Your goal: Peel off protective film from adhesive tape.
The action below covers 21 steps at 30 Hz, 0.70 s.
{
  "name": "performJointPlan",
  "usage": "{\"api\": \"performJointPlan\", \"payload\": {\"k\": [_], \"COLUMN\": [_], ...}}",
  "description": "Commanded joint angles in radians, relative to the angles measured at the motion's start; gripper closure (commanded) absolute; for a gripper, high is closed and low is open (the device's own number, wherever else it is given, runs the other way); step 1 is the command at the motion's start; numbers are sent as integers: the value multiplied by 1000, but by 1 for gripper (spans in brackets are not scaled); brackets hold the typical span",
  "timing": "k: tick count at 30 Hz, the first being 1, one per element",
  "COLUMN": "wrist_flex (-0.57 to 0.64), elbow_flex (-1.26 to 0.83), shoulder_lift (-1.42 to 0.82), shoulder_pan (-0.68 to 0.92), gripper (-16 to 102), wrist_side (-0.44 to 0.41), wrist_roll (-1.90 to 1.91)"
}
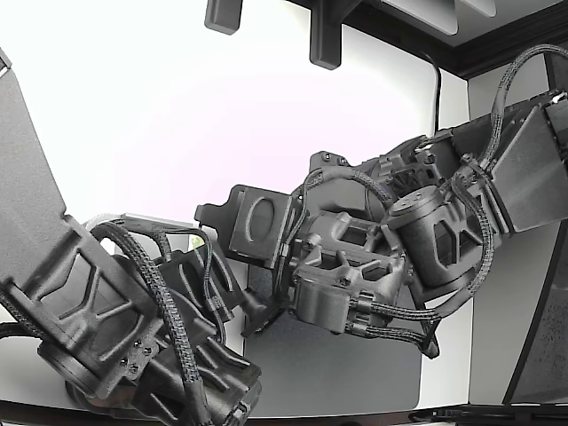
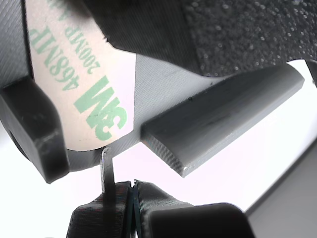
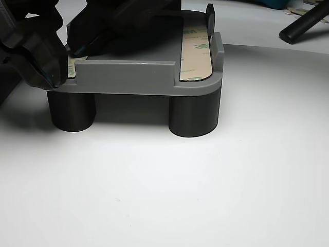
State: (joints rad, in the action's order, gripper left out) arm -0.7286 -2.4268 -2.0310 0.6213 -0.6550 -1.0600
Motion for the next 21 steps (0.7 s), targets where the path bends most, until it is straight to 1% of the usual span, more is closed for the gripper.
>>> {"api": "performJointPlan", "payload": {"k": [1,21], "wrist_flex": [2,-11], "elbow_flex": [28,48], "shoulder_lift": [-14,-2], "shoulder_pan": [-6,-2], "gripper": [96,96], "wrist_side": [-5,-6], "wrist_roll": [-2,3]}}
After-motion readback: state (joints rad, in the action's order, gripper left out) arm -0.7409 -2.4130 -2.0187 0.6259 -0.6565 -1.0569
